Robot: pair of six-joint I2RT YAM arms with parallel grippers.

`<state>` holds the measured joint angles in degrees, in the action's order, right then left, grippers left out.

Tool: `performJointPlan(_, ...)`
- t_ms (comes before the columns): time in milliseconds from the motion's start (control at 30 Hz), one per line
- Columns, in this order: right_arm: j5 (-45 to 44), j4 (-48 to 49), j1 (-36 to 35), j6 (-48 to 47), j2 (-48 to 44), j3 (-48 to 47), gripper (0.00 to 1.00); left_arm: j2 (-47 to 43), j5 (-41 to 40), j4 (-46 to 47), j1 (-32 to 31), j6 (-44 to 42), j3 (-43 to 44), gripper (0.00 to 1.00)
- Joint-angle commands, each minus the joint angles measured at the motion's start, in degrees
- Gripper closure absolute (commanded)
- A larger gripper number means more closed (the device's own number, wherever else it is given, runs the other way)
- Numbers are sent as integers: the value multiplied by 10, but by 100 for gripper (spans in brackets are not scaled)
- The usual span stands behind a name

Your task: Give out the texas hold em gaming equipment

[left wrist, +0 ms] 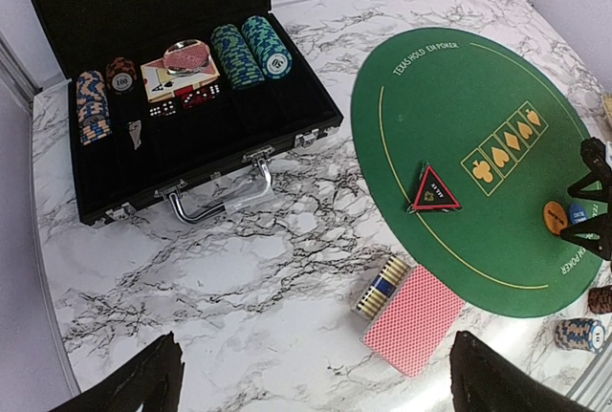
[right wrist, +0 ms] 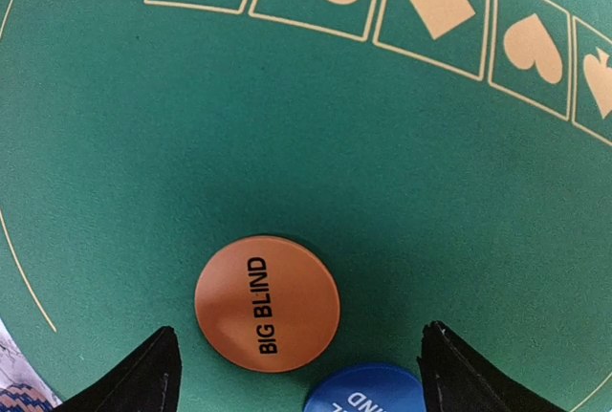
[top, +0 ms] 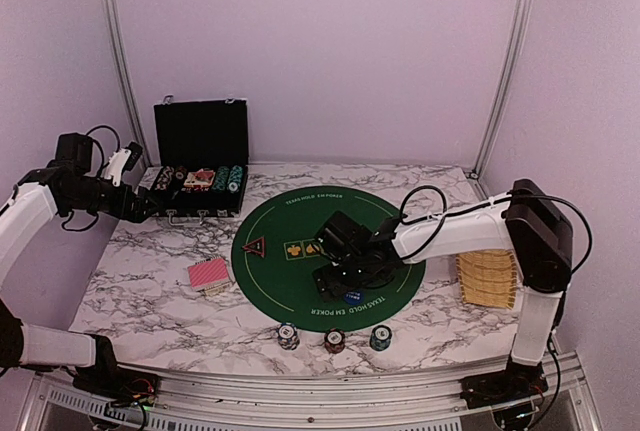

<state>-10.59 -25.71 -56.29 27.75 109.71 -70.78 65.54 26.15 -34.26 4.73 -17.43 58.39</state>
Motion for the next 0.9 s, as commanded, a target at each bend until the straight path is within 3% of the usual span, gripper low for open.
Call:
performJointPlan(0,5,17,-6,6,-3,-8,17,1,11,-17,2,-6,25,1)
performJointPlan(300,19,21,-7,-3,24,-32,29,-5,7,-21,2,-8,27,1)
performJointPlan(567,18,10,-17,-9,38,-41,30,-5,10,-24,2,-9,29,1)
performJointPlan(867,-8,-6,-17,-11,43,-48,42,-4,11,-25,1,-9,29,1)
